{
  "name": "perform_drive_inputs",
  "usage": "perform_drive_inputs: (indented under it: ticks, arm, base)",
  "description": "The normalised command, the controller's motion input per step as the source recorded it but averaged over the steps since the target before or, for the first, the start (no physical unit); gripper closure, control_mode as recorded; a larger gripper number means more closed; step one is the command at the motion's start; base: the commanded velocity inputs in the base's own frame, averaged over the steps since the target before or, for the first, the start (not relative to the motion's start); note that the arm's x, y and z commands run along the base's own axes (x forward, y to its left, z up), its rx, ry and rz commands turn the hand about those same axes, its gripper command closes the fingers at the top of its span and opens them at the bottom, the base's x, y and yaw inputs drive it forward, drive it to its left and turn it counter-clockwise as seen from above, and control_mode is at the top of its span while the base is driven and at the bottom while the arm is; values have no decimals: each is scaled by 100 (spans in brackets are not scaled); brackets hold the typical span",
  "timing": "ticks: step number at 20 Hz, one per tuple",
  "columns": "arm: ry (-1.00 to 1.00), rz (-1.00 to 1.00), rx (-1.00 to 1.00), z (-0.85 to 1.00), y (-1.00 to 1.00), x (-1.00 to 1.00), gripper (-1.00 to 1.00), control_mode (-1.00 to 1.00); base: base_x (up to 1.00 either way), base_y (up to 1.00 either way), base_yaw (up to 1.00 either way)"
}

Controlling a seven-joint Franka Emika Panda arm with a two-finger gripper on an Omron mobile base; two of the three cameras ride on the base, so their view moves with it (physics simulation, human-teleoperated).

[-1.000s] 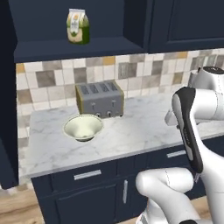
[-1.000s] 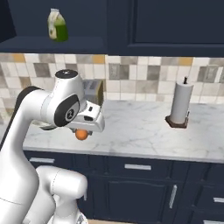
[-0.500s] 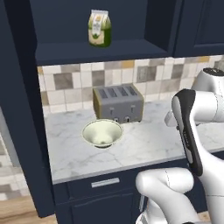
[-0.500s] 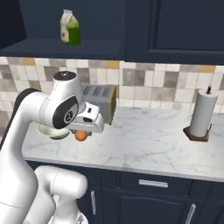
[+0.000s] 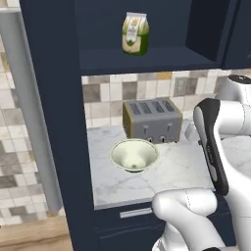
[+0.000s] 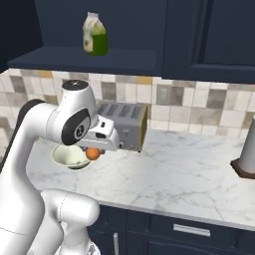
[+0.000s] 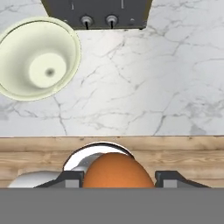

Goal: Pick the egg and butter from the fridge and place them by the bowl for mixing.

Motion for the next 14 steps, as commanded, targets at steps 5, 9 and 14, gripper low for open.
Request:
perform_drive_inputs:
  ticks: [5, 9, 14]
  arm:
    - [3, 1, 0, -28, 3, 45, 100, -100]
    - [0, 0, 1, -45, 0, 91, 100, -100]
    - [3, 0, 2, -70, -7, 96, 100, -100]
  base:
    - [24, 13, 5]
    - [0, 0, 0]
    - [0, 0, 0]
